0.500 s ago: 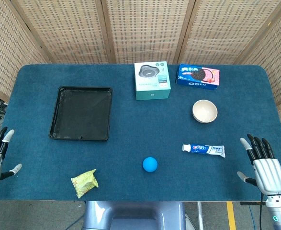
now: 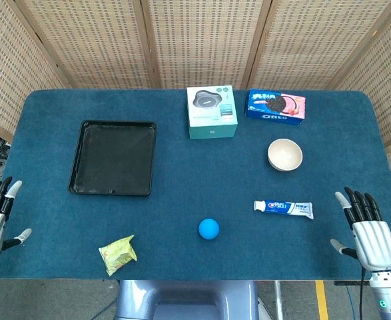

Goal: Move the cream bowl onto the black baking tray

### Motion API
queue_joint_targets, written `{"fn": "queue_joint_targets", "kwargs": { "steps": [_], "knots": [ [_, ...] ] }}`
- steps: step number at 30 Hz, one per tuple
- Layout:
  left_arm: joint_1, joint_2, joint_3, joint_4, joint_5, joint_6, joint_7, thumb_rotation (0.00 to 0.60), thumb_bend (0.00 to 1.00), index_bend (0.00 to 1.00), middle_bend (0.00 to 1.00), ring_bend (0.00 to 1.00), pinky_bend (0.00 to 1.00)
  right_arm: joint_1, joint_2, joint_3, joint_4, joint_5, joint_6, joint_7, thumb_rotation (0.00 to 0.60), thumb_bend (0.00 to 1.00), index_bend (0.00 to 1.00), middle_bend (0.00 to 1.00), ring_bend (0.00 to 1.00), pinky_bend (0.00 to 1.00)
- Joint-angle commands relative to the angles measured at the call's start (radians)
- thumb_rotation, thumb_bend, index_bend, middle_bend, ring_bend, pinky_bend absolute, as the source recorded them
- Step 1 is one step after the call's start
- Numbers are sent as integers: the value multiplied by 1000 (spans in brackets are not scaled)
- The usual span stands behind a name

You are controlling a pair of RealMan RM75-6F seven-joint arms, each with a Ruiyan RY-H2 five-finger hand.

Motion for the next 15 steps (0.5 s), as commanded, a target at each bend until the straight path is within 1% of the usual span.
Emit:
{"fn": "queue_joint_targets", "kwargs": {
  "steps": [1,15],
  "knots": [
    [0,-1,0,2,2,0,-2,600,83,0,0,0,0,0,1,1,-2,2,-1,1,600,140,0,0,0,0],
    [4,2,-1,0,9,12,-14,600,83,0,0,0,0,-1,-2,-3,5,-10,6,7,600,140,0,0,0,0]
  ]
}}
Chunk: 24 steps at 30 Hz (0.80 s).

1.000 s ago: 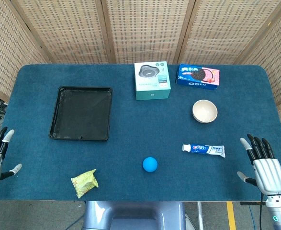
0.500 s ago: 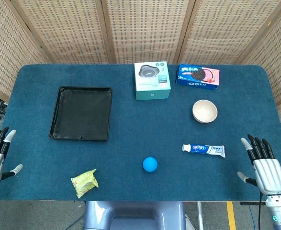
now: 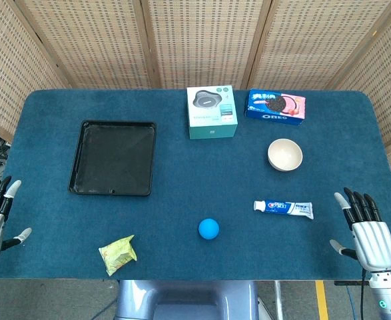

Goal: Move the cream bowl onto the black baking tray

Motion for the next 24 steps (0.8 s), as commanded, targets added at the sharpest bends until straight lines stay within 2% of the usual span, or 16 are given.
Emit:
{"fn": "queue_joint_targets", "kwargs": {
  "steps": [1,6,9,12,16,24],
  "knots": [
    [0,1,1,-1,-2,-3,-3,600,83,0,0,0,0,0,0,0,0,-1,0,3,600,140,0,0,0,0],
    [1,2,1,5,3,1,-8,600,83,0,0,0,0,3,-17,2,11,-26,20,4,600,140,24,0,0,0],
    [1,2,-2,7,-4,-1,-13,600,83,0,0,0,0,11,-38,10,33,-37,30,13,600,140,112,0,0,0],
    [-1,2,-6,12,-16,-10,-14,600,82,0,0,0,0,37,-60,31,57,-31,12,23,600,140,227,15,0,43],
    [-6,-2,-9,17,-28,-23,-6,600,83,0,0,0,0,97,-61,72,58,2,-60,9,600,138,320,72,0,113],
    [-15,-13,-18,31,-46,-37,4,600,83,0,0,0,0,274,-84,184,83,125,-281,-57,600,149,403,163,43,203]
  ]
}}
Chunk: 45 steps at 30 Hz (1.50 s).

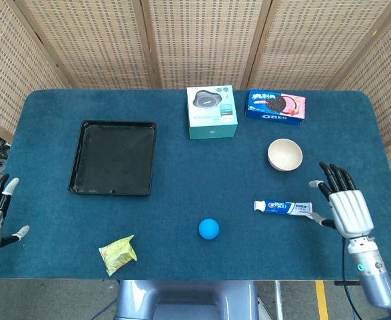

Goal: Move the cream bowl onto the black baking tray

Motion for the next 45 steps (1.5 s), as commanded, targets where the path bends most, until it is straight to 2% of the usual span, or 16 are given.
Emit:
{"fn": "queue_joint_targets", "kwargs": {
  "steps": [1,5,9,12,16,24,34,45],
  "knots": [
    [-3,-3,-2,4,-6,-6,4,600,83,0,0,0,0,110,-33,70,45,90,-132,-41,600,152,409,172,52,211],
    [-8,-7,-3,8,-11,-15,11,600,83,0,0,0,0,191,-79,104,118,161,-236,-60,600,177,429,191,65,227],
    [-12,-12,-3,11,-15,-24,20,600,83,0,0,0,0,237,-115,115,179,195,-292,-70,600,319,456,204,75,253],
    [-22,-21,1,20,-23,-50,32,600,83,0,0,0,0,299,-174,124,283,228,-355,-78,600,376,452,205,76,259],
    [-30,-30,-1,27,-31,-63,37,600,83,0,0,0,0,337,-233,126,394,255,-392,-44,600,382,457,199,76,238],
    [-39,-41,1,35,-36,-77,52,600,84,0,0,0,0,359,-294,97,522,260,-426,32,600,385,488,200,76,227],
    [-46,-45,2,37,-38,-84,54,600,83,0,0,0,0,374,-340,65,611,246,-442,87,600,460,521,209,75,227],
    [-50,-46,4,41,-45,-92,54,600,83,0,0,0,0,395,-383,45,682,241,-469,121,600,467,515,207,76,227]
  ]
}}
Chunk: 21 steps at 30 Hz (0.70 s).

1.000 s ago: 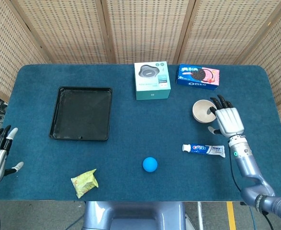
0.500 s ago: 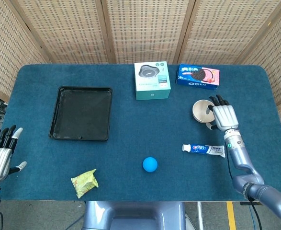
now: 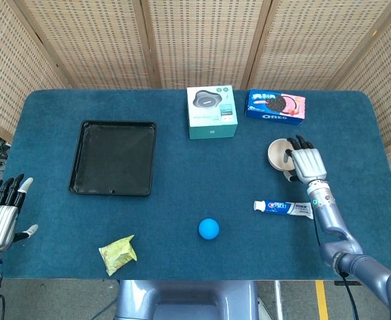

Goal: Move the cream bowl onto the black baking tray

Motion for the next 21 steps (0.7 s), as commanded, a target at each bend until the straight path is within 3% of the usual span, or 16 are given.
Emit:
{"fn": "queue_joint_targets", "kwargs": {
  "steps": [1,21],
  "knots": [
    [0,0,2,1,0,-1,0,600,83,0,0,0,0,5,-14,-7,20,-4,-3,7,600,467,515,207,76,227],
    [2,1,6,-6,11,15,2,600,83,0,0,0,0,38,-109,-40,188,-40,-20,87,600,472,584,260,76,231]
  ]
}}
